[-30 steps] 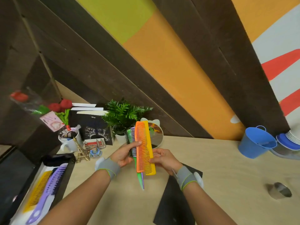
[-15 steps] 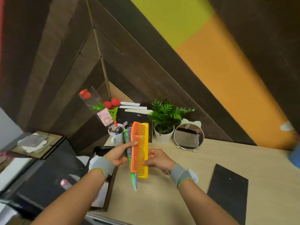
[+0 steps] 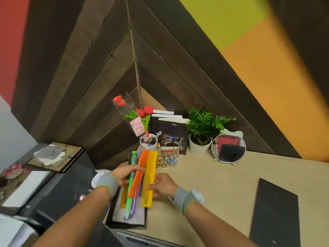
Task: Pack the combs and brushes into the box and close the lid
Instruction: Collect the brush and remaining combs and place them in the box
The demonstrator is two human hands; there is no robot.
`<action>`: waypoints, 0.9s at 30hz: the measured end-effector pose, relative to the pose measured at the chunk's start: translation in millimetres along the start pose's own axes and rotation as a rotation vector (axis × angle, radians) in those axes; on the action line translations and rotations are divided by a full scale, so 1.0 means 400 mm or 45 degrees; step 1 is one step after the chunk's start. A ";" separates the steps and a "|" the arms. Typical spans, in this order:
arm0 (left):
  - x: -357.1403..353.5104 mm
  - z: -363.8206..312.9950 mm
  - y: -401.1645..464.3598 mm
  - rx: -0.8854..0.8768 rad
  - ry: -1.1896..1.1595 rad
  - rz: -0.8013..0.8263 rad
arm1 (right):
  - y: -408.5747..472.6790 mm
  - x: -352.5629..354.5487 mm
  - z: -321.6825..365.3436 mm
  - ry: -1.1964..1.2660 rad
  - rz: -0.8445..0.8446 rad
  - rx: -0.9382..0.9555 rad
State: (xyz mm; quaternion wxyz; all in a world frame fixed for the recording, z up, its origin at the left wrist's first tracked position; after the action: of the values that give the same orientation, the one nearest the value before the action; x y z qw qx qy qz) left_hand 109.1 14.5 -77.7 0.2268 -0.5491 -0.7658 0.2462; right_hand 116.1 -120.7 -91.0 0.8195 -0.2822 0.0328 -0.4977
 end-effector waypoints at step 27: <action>0.135 -0.016 0.133 -0.352 1.034 -0.687 | 0.057 -0.070 -0.028 -0.414 -0.316 -0.046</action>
State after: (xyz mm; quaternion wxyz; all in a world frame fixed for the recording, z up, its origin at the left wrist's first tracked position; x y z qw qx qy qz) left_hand 136.0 81.6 -102.0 0.4869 -0.4082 -0.7558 -0.1584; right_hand 116.4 -94.5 -117.9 0.7412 -0.3754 -0.1261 -0.5419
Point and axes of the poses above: each hand's wrist, its own y-axis towards the middle knuckle, its own x-axis out of the back of the hand, z = x × y, the point moved 8 cm from there along y, towards the middle knuckle, and after that the axes turned 11 degrees about -z, right-handed, at the moved point
